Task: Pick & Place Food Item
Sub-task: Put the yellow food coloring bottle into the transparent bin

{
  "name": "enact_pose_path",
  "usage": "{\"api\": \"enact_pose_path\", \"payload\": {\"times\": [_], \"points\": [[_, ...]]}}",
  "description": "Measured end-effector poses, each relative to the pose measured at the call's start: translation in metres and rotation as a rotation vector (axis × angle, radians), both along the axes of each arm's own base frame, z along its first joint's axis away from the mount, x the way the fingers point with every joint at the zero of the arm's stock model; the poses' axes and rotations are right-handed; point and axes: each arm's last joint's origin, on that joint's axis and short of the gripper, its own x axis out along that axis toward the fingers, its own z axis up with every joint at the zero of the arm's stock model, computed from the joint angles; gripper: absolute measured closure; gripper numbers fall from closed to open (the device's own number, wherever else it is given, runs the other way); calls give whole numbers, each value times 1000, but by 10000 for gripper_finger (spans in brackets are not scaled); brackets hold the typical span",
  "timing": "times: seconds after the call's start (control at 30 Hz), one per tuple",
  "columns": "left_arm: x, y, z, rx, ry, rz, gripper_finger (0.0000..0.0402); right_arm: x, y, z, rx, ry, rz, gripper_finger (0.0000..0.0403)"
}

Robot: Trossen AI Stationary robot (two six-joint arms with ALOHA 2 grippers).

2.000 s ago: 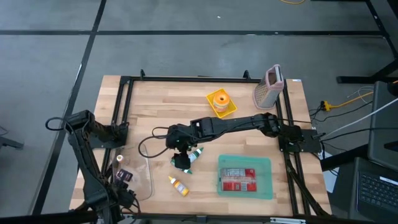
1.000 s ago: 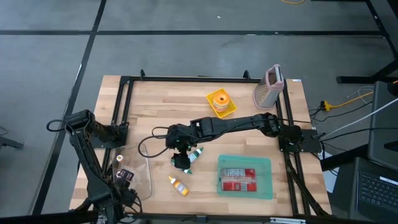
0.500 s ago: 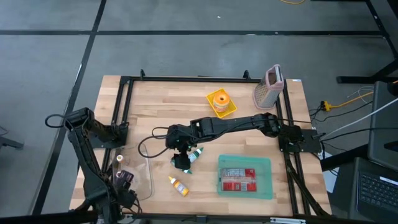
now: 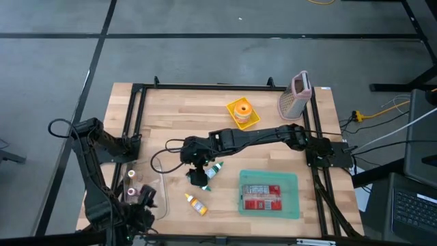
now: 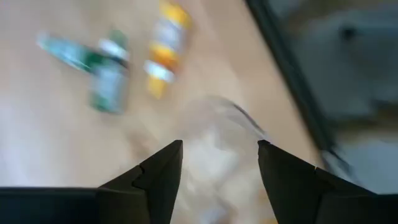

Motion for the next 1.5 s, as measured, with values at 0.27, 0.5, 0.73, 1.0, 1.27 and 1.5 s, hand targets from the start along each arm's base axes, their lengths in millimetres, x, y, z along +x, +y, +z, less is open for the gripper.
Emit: {"api": "enact_pose_path", "payload": {"times": [0.27, 0.5, 0.73, 1.0, 1.27, 1.5], "points": [[13, 30, 5, 207, -201, 19, 198, 9, 2, 14, -46, -180, 15, 156], [9, 76, -8, 123, -275, 61, 209, -11, -10, 64, -258, -314, -101, 156], [14, 126, -28, -48, -467, 66, 217, -45, -35, 82, -621, -156, -416, 156], [36, 181, -54, -117, -515, 125, 217, -70, -50, 56, -407, 102, -868, 156], [46, 191, -57, -126, -560, 30, 217, -75, 3, 46, -198, 150, -857, 156], [33, 177, -46, -117, -629, -62, 217, -48, 91, 1, -11, 45, -676, 156]]}}
